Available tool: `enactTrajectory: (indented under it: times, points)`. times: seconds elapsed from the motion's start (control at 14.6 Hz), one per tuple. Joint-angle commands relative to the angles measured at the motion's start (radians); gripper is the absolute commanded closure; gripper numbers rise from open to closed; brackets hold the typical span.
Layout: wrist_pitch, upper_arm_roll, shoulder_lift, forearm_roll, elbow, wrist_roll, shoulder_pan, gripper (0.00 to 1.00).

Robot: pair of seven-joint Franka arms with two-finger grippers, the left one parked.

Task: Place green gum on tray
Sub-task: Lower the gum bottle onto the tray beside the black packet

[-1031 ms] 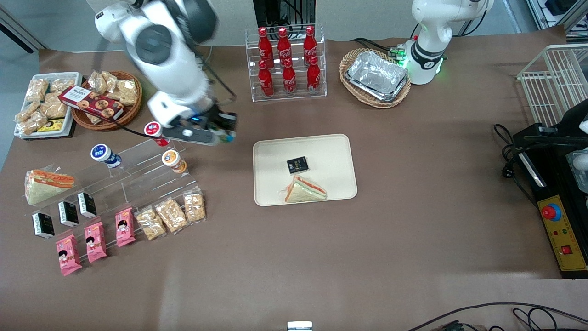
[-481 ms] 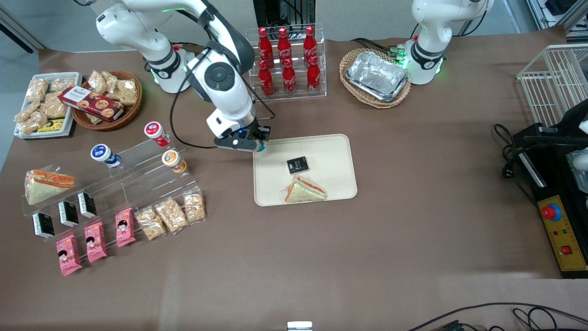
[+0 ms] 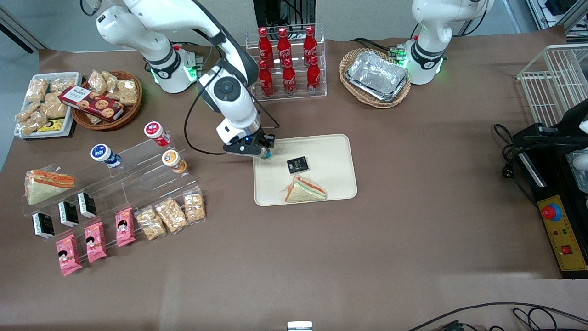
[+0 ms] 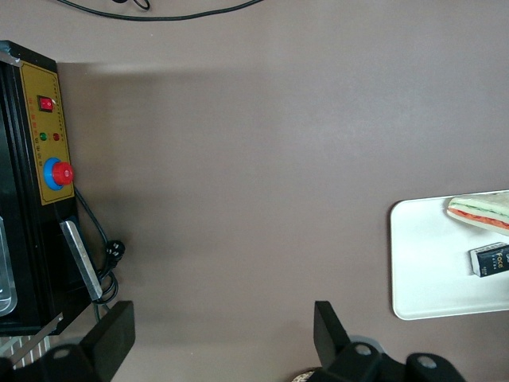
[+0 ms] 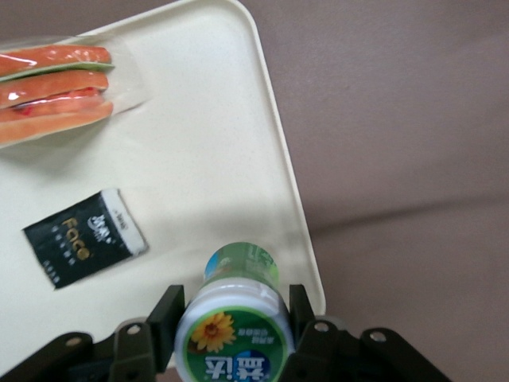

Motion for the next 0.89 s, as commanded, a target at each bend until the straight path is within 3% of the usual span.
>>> enactTrajectory:
  times: [0.0,0.21,0.34,0.41,0.48,0.69,0.82]
  points:
    - [0.079,-0.009,0.058,0.012,0.006,0.009,0.011,1.00]
    - [0.082,-0.009,0.062,0.012,0.007,0.012,0.013,1.00]
    - [0.079,-0.011,0.070,0.012,0.010,0.012,0.013,0.63]
    - [0.079,-0.011,0.071,0.012,0.014,0.012,0.013,0.10]
    - [0.075,-0.013,0.071,0.012,0.015,0.012,0.013,0.00]
    - [0.034,-0.022,0.023,0.011,0.021,0.006,-0.002,0.00]
    - [-0.081,-0.049,-0.049,0.011,0.064,0.003,-0.005,0.00]
